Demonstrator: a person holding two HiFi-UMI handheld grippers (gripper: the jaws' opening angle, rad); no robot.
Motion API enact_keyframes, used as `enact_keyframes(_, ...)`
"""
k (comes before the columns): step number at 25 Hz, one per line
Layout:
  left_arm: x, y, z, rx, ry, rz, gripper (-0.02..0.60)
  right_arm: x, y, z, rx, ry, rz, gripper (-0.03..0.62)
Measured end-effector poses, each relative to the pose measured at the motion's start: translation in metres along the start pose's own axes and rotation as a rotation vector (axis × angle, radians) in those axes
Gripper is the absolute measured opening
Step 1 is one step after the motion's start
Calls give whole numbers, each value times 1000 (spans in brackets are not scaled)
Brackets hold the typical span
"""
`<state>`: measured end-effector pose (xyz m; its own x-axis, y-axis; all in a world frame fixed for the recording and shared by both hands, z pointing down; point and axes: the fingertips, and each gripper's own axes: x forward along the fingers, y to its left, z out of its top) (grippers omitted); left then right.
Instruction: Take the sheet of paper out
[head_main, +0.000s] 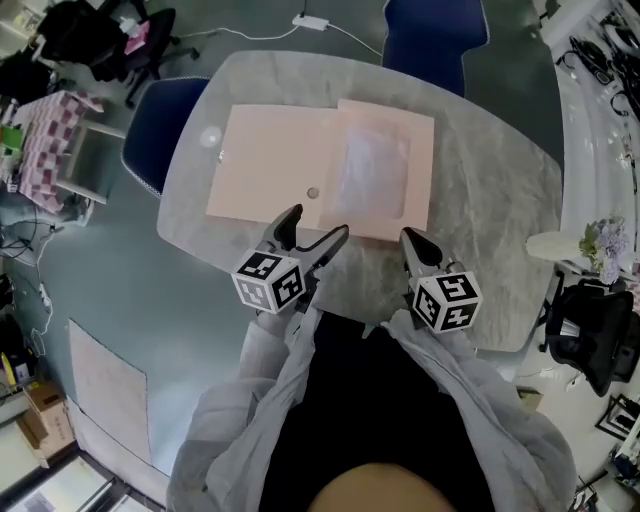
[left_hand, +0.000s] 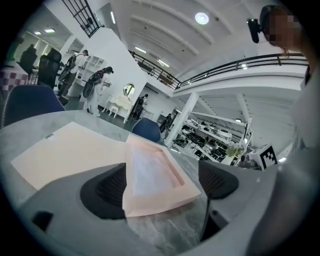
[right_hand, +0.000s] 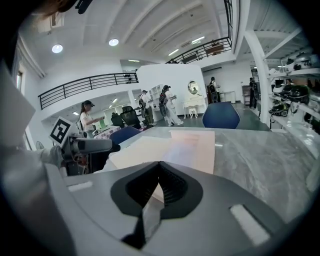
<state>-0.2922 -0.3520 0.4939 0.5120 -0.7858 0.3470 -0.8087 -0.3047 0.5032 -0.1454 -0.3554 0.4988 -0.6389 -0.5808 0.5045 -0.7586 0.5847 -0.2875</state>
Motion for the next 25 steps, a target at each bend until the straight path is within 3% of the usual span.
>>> enact_keyframes(14,85,32,13,-18,162,-109,376,15,-22,0,73,12,-79,12)
enact_keyframes(25,141,68,-6,-70,317,-108,307,35,-32,0,118,32,-107,12)
